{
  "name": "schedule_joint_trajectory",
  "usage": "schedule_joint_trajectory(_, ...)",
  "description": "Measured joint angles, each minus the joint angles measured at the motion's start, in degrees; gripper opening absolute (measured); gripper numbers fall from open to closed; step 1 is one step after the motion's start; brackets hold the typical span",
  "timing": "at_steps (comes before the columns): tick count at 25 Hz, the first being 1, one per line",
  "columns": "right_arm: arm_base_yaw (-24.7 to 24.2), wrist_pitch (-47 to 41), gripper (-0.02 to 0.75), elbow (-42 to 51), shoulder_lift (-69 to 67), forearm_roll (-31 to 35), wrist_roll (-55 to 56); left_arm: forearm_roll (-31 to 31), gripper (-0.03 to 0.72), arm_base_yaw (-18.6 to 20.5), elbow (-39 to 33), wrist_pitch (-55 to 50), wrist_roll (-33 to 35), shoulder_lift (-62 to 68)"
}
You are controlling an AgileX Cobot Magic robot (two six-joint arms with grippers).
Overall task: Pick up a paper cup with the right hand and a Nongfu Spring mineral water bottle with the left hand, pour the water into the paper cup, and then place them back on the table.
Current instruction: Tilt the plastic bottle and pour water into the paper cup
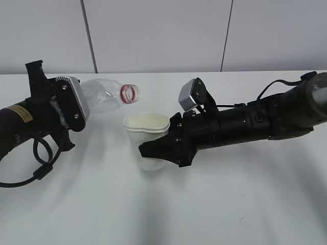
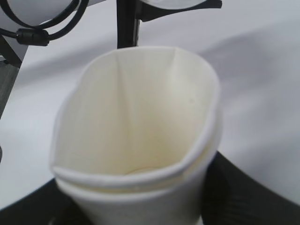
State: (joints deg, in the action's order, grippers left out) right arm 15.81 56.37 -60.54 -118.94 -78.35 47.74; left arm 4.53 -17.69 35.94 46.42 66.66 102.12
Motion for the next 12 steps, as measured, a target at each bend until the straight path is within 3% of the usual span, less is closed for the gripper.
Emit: schedule_joint_trajectory(12,0.00,-0.10,0.426,0.00,0.00,0.00,0.00,-2.07,0.367,0.00,0.00,1.45,9.29,0.00)
